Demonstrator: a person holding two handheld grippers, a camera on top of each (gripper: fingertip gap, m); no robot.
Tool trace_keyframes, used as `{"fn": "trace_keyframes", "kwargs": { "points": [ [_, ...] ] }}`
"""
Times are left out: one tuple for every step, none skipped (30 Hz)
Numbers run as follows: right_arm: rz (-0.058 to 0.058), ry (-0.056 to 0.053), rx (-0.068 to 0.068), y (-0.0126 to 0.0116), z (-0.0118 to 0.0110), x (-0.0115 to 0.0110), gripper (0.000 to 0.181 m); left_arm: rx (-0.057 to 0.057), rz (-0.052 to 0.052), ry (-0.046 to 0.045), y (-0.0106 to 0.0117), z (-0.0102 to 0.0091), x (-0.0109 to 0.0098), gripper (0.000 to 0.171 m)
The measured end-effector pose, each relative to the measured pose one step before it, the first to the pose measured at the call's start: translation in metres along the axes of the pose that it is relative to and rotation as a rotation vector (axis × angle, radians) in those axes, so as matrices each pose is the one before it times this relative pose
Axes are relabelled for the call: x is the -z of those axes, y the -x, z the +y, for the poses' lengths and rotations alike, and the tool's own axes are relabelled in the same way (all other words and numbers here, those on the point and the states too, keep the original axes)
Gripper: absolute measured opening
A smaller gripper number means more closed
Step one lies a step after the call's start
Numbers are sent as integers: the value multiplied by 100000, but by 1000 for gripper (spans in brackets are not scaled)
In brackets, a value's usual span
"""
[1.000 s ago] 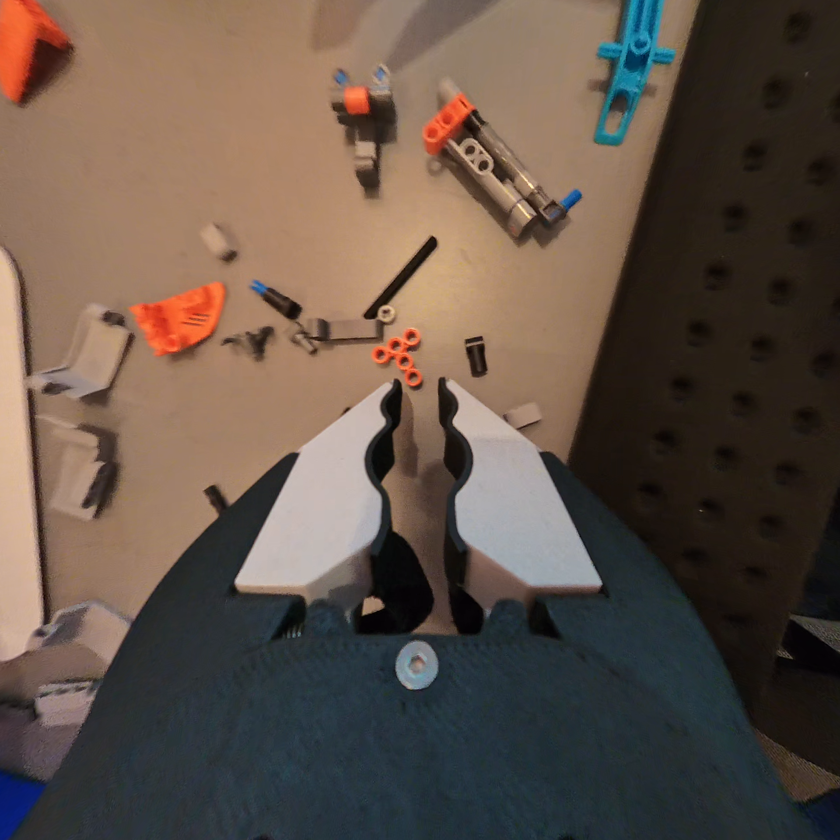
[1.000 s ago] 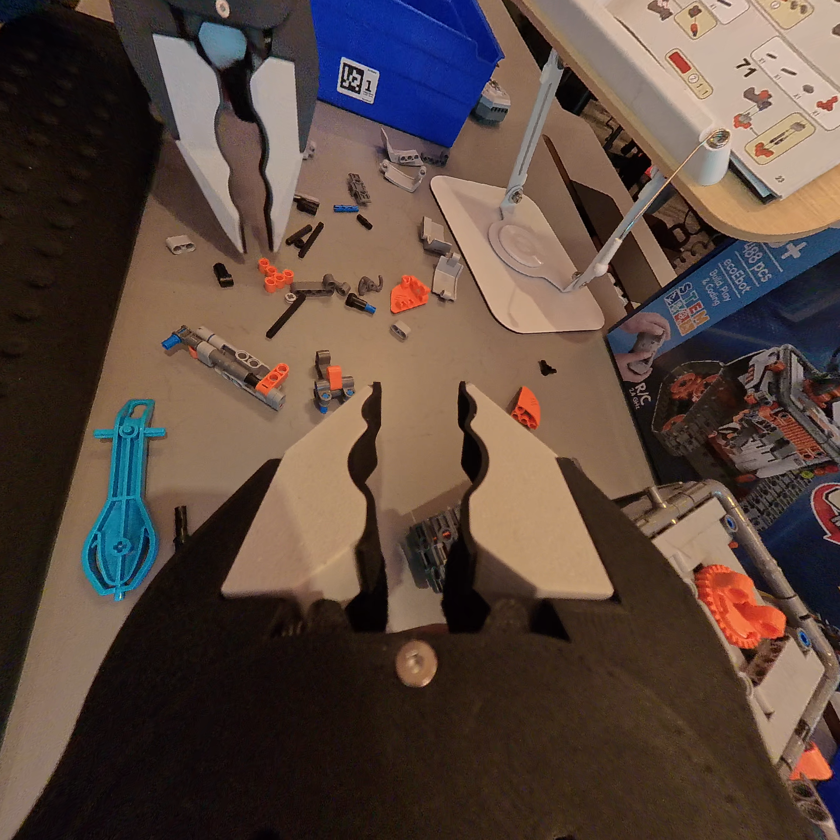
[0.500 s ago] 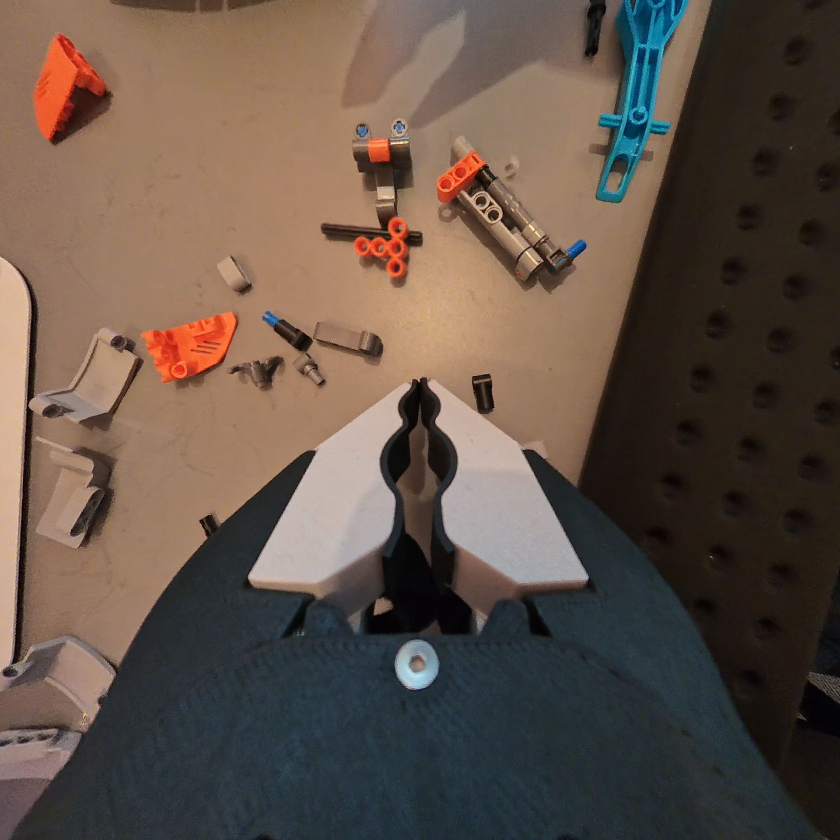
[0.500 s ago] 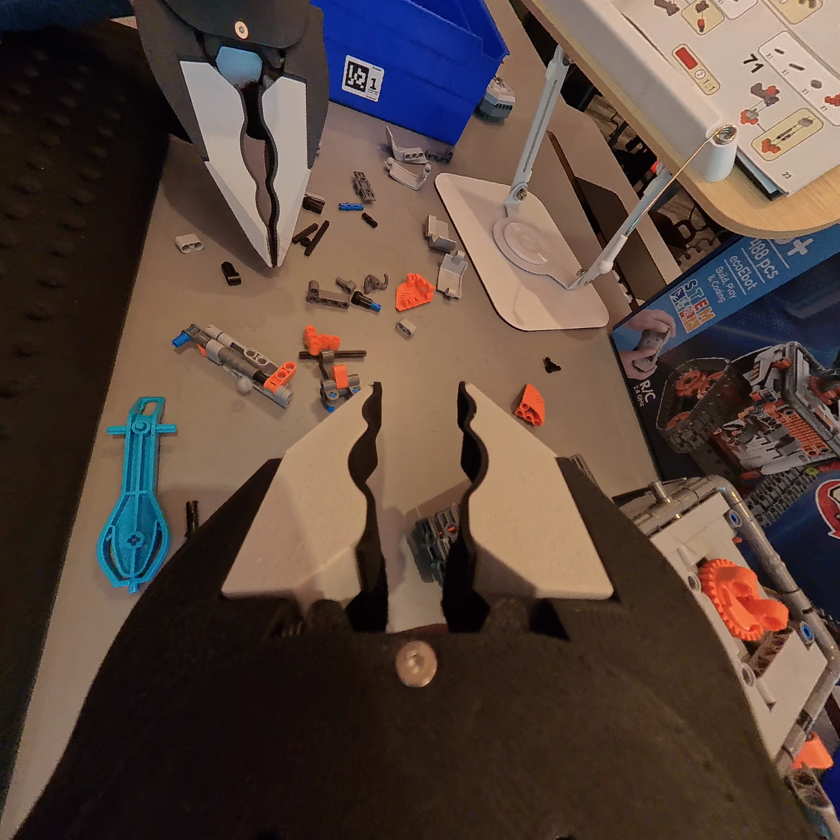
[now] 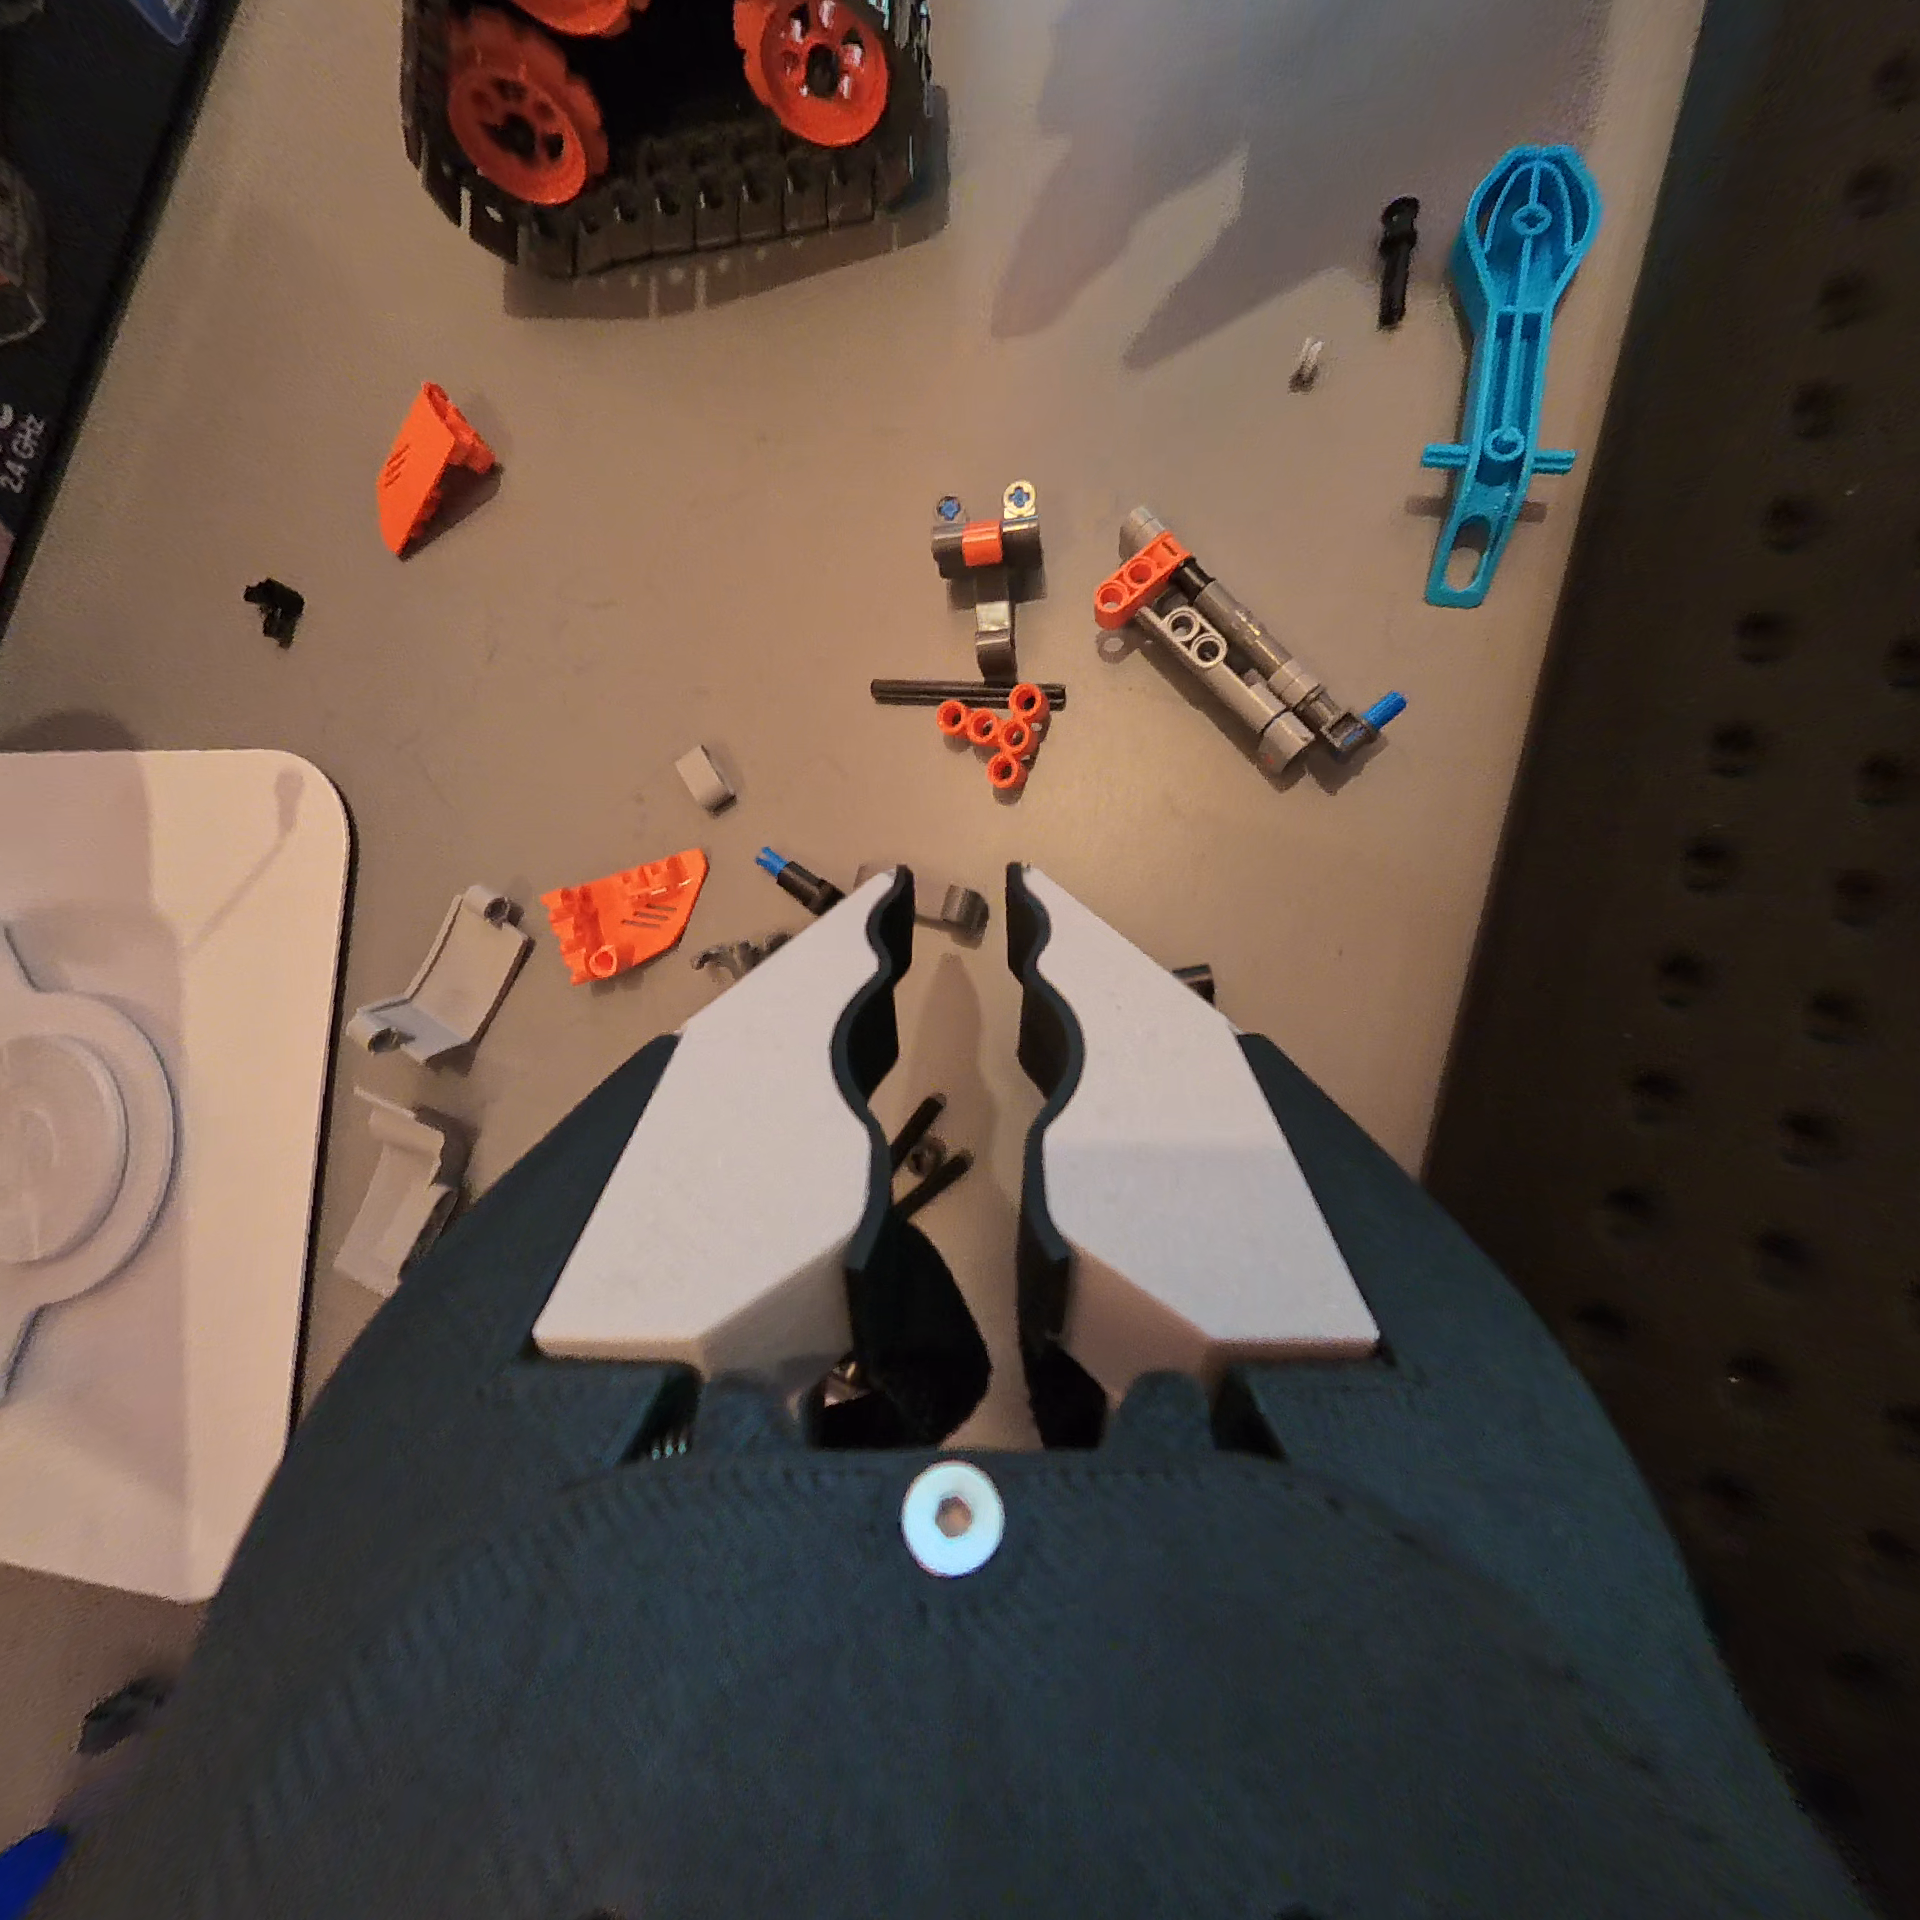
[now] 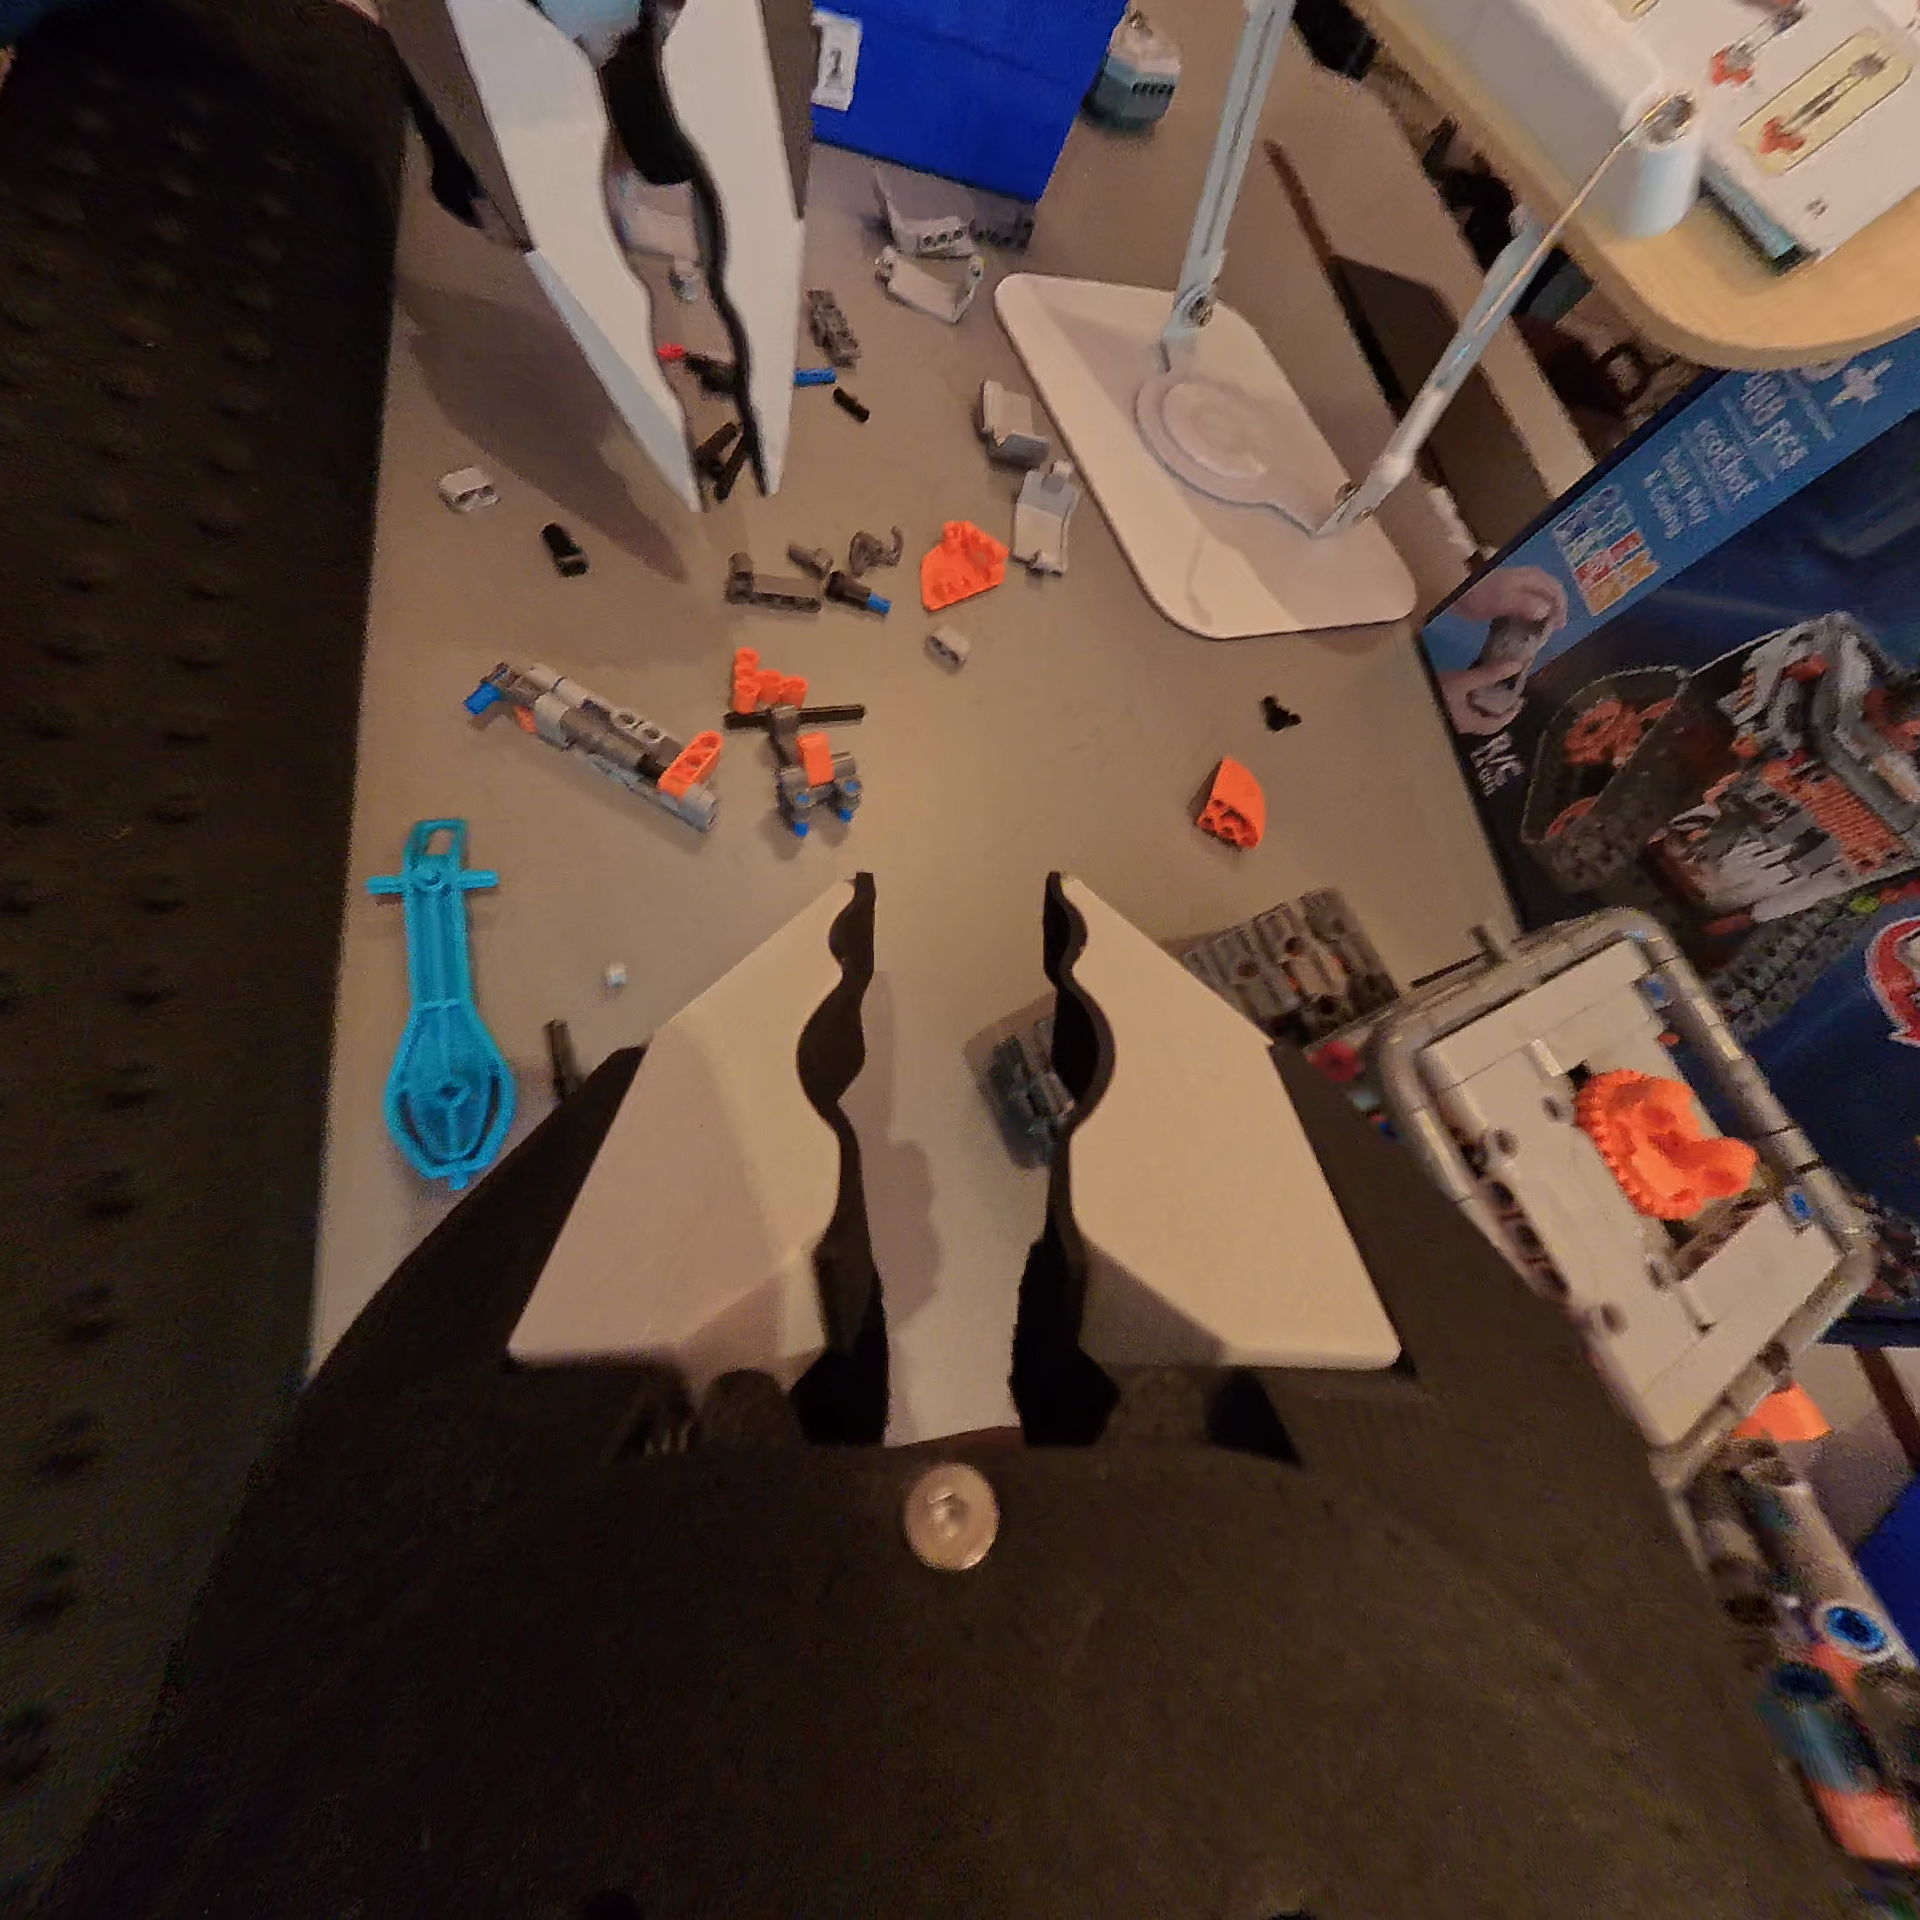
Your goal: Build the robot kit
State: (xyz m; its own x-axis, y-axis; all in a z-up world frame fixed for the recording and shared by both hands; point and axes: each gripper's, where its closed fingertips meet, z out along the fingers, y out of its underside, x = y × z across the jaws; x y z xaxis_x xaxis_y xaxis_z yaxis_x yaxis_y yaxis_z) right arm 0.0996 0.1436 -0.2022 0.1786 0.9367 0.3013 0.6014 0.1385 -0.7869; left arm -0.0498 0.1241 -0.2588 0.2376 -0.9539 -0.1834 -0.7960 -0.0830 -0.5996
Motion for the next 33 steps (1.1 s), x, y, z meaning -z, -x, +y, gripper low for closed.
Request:
{"fn": "trace_keyframes", "kwargs": {
  "points": [
    [-1721, 1921, -456, 633, 322, 13, 30, -453, 95, 144, -14, -98, -202, 16],
    [-2030, 2141, -352, 727, 382, -118, 30, -928, 835, 1064, -152, 58, -201, 17],
    [-2679, 2349, 11, 867, 409, -241, 30, -1703, 528, 1267, -144, 111, -155, 17],
    [-2124, 2017, 784, 797, 331, -330, 30, -1453, 148, 1068, -79, 94, -114, 17],
    [-1408, 1807, 994, 641, 263, -369, 30, -675, 488, 548, -96, 33, -111, 18],
    [-969, 1955, 853, 490, 272, -368, 30, -200, 290, -799, -6, -197, -119, 19],
    [-311, 1288, 1001, 301, 184, -280, 31, 137, 333, -1020, 38, -261, -201, 19],
    [-25, 190, 461, 128, 27, -211, 31, -153, -503, -156, 167, -123, -292, 20],
    [-163, -606, -449, 19, -78, -152, 31, -943, -510, 1165, 100, 91, -348, 20],
    [-257, -707, -630, -4, -86, -127, 31, -1296, -10, 1759, -65, 155, -395, 19],
    [-146, -263, -278, -9, -20, -110, 31, -945, 686, 1479, -188, 98, -381, 19],
    [-78, 107, -33, -2, 42, -90, 31, -381, 695, -248, -168, -160, -329, 19],
    [-155, 54, -41, 25, 32, -76, 31, 123, 1435, -747, -252, -204, -323, 19],
    [-362, -146, -112, 66, -4, -81, 31, 133, 337, 103, -44, -40, -312, 19],
    [-410, -272, -71, 70, -22, -90, 31, 242, -1066, 95, 204, -33, -284, 17],
    [-216, -244, -4, 33, -30, -118, 31, -39, 938, -191, -155, -63, -274, 15],
    [-154, 123, 38, 24, 15, -113, 31, 15, 137, -855, -77, -162, -245, 14],
    [-33, 331, 199, -1, 44, -112, 31, 513, -694, -283, 56, -87, -246, 10],
    [26, 31, 261, -19, -1, -62, 31, -302, 692, 510, -185, 57, -193, 6],
    [-180, -258, 58, 4, -26, -29, 31, -160, 623, -1585, -146, -284, -11, 5],
    [-153, -193, -60, -5, -2, 2, 31, 716, 411, -1467, -81, -256, -31, 5],
    [217, -65, 21, -65, 36, 33, 31, -273, 1209, 751, -260, 109, -68, 5],
    [321, -220, 36, -78, 4, 102, 31, -1851, -1236, 192, 74, -3, 94, 5],
    [302, -501, -35, -48, -42, 159, 31, -831, -1931, 261, 250, -47, 256, 5],
    [439, -655, -136, -77, -53, 232, 31, -538, 431, 541, -71, -23, 368, 5],
    [539, -682, -242, -89, -52, 252, 31, -1179, -921, -186, 146, -185, 455, 5],
    [598, -637, -200, -97, -36, 286, 31, -1061, -2475, -929, 457, -428, 524, 5],
    [741, -613, -218, -122, -29, 309, 31, -1140, -495, -1649, 196, -694, 494, 5],
    [707, -635, -360, -117, -36, 335, 31, -2923, 1547, -2528, -240, -1025, 364, 5],
    [624, -637, -340, -99, 1, 354, 31, -3886, 776, -2179, -212, -1187, 100, 5],
    [753, -593, -238, -108, 30, 379, 31, -2904, -20, -116, -9, -1049, -215, 5],
    [939, -602, -393, -148, 62, 398, 31, -3875, 1771, 142, -279, -1061, -435, 5],
    [1073, -769, -637, -191, 58, 415, 30, -4174, 2345, -301, -316, -1121, -605, 5]
  ]
}}
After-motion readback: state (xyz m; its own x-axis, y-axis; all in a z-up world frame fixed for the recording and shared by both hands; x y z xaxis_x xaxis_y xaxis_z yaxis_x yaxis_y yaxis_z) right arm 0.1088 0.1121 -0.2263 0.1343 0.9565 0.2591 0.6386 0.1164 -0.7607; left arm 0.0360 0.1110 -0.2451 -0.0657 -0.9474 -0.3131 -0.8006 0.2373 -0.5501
